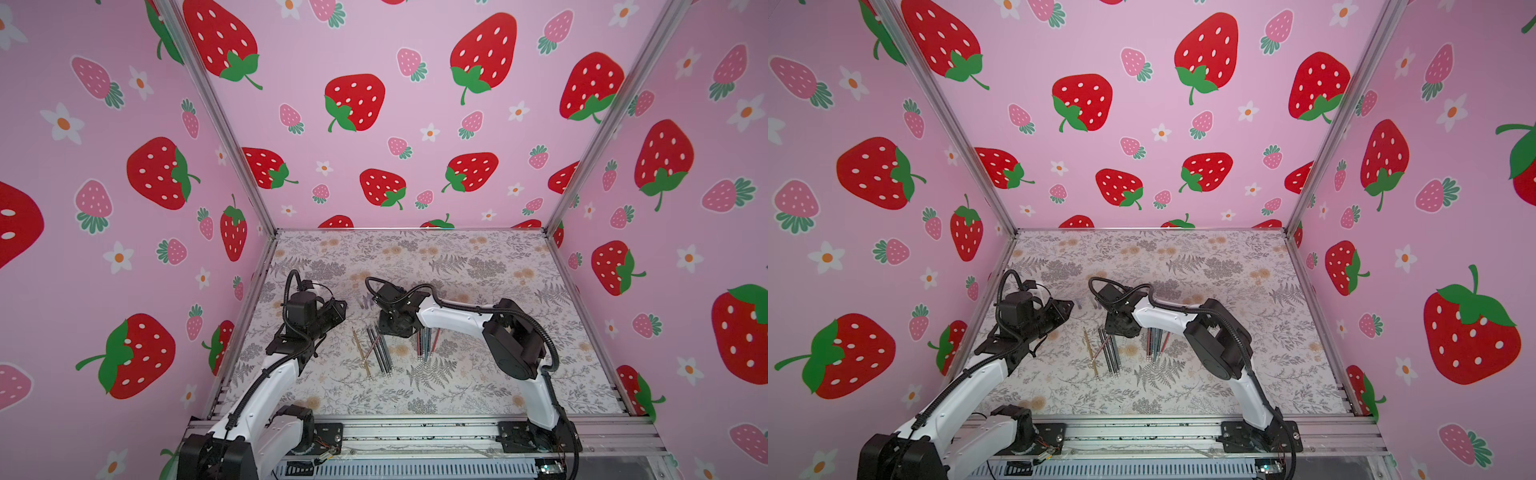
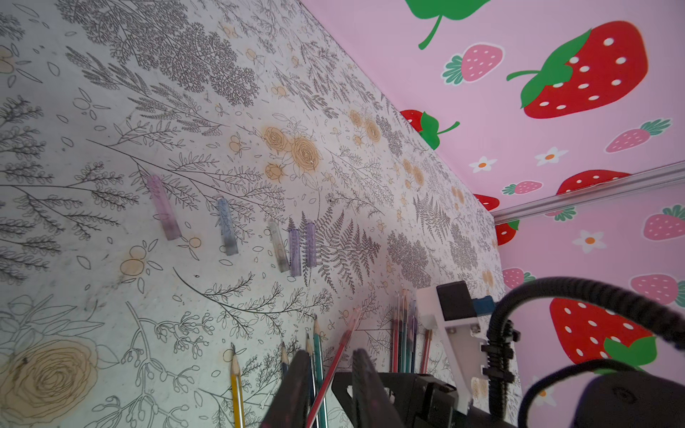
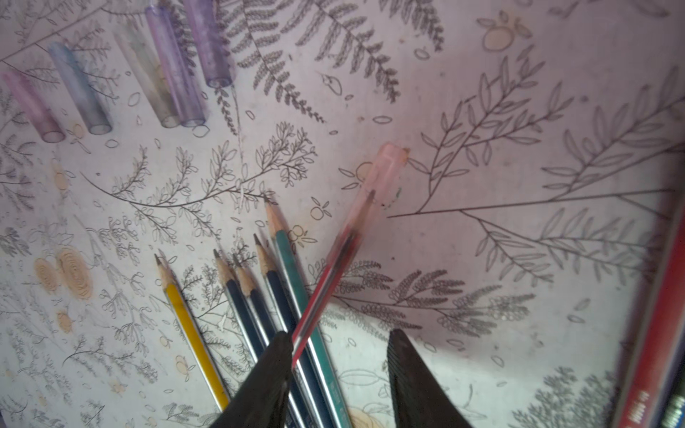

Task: Remove the protective cover of the pencils
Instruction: Pick up the pencil from the center of the board.

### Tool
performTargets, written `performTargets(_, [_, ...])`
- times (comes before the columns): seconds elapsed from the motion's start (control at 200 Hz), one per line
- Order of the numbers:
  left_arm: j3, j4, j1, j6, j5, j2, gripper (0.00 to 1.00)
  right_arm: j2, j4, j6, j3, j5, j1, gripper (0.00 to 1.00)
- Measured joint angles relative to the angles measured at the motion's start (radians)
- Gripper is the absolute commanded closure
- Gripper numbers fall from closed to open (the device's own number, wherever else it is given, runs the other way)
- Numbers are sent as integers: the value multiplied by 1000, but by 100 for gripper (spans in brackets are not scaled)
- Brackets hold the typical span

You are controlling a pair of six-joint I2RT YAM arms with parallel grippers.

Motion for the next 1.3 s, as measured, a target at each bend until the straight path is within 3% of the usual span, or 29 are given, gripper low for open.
performTargets(0.29, [-7,-14,2,-1,0,-15,75,47,-12,3,47,-1,-12,58])
performTargets(0.77, [-7,-12,11,-2,4,-12,75,69,-27,11,72,-17,-37,83])
performTargets(1.301, [-8,-6,16,-5,25,-7,75,77,-27,-1,82,-30,-46,97])
